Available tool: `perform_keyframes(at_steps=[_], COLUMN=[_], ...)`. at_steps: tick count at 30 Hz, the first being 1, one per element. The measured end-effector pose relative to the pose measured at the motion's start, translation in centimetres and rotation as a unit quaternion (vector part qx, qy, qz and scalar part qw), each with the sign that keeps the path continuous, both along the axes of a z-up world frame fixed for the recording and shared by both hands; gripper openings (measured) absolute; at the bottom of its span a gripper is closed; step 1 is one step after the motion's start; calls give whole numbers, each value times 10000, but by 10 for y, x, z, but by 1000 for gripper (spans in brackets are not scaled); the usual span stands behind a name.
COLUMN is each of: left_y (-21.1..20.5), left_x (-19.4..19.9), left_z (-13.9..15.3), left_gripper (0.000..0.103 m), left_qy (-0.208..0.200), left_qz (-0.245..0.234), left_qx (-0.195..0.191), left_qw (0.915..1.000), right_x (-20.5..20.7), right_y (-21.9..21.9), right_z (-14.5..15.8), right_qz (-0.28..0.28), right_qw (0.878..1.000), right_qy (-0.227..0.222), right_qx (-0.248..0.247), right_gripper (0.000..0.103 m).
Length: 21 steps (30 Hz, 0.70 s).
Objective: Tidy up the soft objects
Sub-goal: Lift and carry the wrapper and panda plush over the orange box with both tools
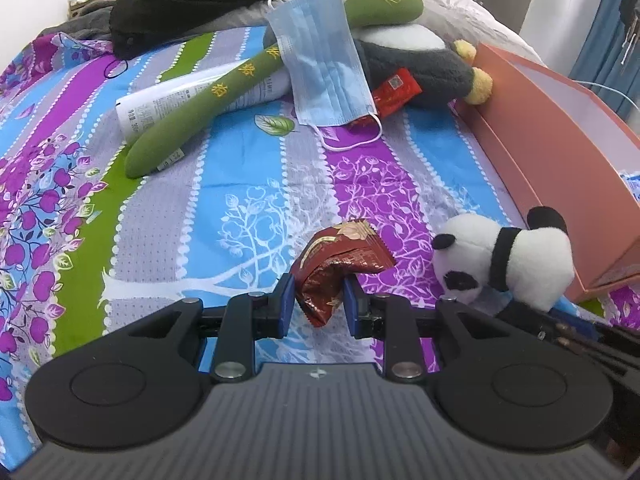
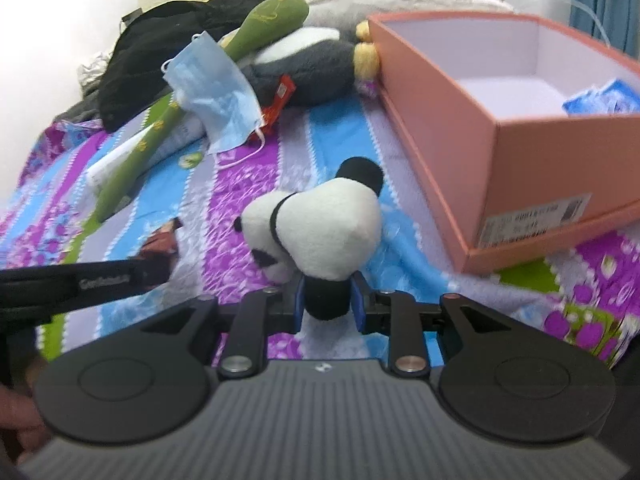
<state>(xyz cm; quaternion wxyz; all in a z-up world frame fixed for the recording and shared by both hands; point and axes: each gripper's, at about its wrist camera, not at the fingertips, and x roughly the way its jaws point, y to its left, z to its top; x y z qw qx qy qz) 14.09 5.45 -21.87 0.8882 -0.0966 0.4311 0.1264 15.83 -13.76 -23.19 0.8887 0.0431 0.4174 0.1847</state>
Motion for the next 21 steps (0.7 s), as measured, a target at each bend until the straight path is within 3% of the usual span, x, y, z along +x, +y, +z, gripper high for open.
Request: perform_keyframes(at_steps=[5, 15, 21], left_y=[-1, 1, 0], left_x=[0, -1, -4], left_z=[0, -4, -4], left_gripper=[30, 30, 30], left_qy=[2, 26, 27], left_qz=[-20, 35, 19], left_qx=[-31, -111, -112], left_qw=[10000, 9999, 9999], right_x=[-7, -23, -7], right_y=[-1, -2, -5], right_z=[3, 36, 43], right_qz=[333, 827, 866], right_qw=[9994, 9940, 9882], right_qy=[40, -679, -1100], right_qx=[-15, -207, -619], right_gripper=[50, 50, 50])
